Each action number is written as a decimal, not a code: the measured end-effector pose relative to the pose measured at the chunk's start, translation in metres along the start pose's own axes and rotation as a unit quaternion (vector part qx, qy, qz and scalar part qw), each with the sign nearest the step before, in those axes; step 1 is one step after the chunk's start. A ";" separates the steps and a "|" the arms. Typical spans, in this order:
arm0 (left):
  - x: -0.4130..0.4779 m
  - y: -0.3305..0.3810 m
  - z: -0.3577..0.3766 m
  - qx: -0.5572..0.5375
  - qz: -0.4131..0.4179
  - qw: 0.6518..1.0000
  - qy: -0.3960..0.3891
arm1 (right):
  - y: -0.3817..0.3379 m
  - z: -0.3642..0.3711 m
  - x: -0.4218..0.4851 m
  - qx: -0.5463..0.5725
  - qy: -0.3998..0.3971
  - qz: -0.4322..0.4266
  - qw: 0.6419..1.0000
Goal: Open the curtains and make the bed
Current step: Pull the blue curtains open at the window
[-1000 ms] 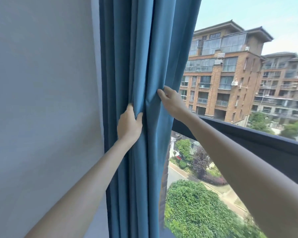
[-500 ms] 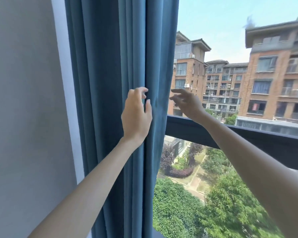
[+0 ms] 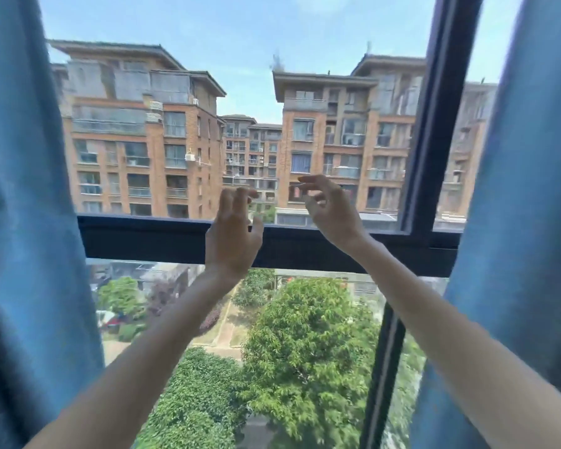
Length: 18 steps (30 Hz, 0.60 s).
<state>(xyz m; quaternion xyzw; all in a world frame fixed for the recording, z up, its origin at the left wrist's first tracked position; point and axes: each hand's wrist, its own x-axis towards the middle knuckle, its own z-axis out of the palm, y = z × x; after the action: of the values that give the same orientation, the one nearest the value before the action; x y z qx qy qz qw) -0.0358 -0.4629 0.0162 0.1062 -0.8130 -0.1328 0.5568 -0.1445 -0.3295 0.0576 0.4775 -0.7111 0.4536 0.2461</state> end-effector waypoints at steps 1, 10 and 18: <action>-0.001 0.017 0.019 -0.017 0.009 1.000 -0.003 | 0.010 -0.024 -0.008 -0.023 0.006 -0.003 1.000; -0.011 0.181 0.148 -0.197 0.010 0.979 -0.055 | 0.083 -0.201 -0.068 -0.285 0.046 -0.054 0.956; -0.005 0.263 0.243 -0.392 -0.014 0.877 -0.278 | 0.139 -0.276 -0.086 -0.565 0.220 -0.117 0.786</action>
<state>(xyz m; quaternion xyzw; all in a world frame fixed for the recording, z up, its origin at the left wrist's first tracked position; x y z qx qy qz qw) -0.2678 -0.1898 0.0161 -0.1504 -0.8142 -0.4723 0.3023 -0.2568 -0.0293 0.0625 0.2195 -0.7053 0.0310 0.6733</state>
